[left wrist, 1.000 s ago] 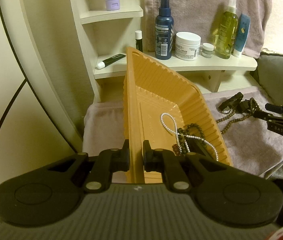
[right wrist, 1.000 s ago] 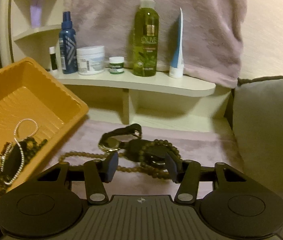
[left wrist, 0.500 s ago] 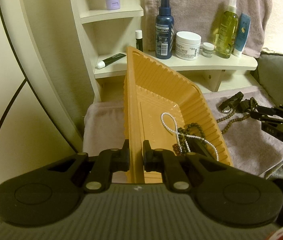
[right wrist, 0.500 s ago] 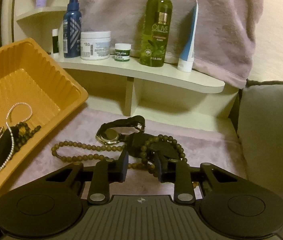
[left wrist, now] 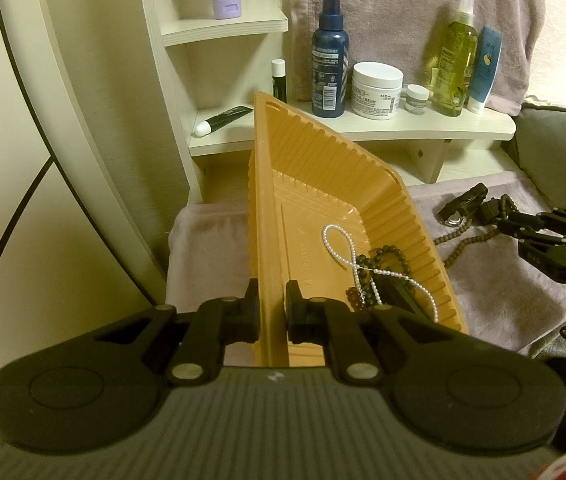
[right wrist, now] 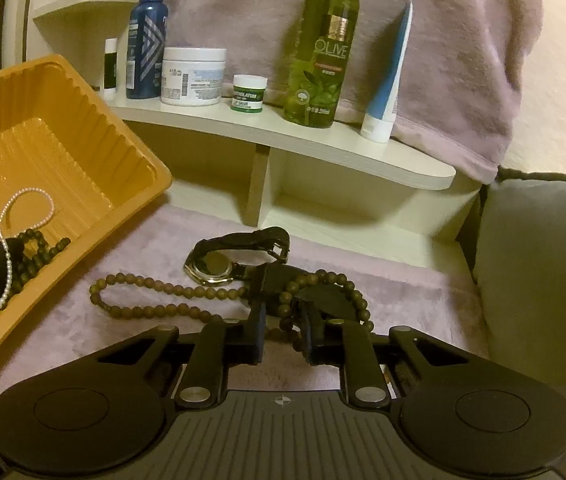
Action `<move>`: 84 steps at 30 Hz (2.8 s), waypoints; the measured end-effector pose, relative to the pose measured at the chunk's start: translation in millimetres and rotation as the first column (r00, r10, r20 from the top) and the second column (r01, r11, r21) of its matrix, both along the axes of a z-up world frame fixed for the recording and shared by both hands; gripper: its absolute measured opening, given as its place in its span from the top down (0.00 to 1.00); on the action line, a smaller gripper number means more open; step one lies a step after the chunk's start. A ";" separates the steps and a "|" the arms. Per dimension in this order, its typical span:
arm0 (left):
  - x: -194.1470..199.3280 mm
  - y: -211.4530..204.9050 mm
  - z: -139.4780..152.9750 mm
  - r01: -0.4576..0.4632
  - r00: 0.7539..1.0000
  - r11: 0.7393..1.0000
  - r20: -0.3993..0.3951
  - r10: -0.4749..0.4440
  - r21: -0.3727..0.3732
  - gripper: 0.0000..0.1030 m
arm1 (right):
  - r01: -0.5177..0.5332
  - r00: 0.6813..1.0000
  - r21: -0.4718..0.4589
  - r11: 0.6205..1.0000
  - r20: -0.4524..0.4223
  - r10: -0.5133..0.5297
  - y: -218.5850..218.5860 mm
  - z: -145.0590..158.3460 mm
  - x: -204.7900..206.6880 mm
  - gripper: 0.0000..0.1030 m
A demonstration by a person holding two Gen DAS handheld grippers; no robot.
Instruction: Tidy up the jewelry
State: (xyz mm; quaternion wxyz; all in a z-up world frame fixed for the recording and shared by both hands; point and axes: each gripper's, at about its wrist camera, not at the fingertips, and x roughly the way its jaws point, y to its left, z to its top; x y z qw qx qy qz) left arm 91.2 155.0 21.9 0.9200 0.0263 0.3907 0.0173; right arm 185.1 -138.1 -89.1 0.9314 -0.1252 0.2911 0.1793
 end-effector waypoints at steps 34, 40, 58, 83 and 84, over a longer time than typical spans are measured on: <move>-0.2 0.2 -1.4 0.002 1.000 1.000 0.002 -0.002 0.000 0.90 | -0.181 0.980 0.219 0.959 0.118 0.159 25.9 88.6 -43.6 0.94; -0.4 -0.9 -1.1 0.001 1.000 1.000 0.002 -0.001 0.001 0.90 | -0.283 0.959 0.269 0.921 0.107 0.263 69.8 90.9 -42.0 0.94; -0.5 -0.7 -0.7 0.001 1.000 1.000 0.002 -0.001 -0.002 0.90 | -0.448 0.861 0.383 0.808 -0.060 0.506 131.5 55.2 -50.2 0.92; 0.1 -0.4 1.1 0.002 1.000 1.000 0.002 -0.002 0.001 0.90 | -0.055 0.998 0.201 0.978 -0.030 0.062 -18.1 28.5 -37.9 0.62; 0.1 -0.5 1.1 0.002 1.000 1.000 0.002 -0.002 0.000 0.90 | -0.040 0.998 0.190 0.981 -0.034 0.047 -22.1 26.4 -36.1 0.62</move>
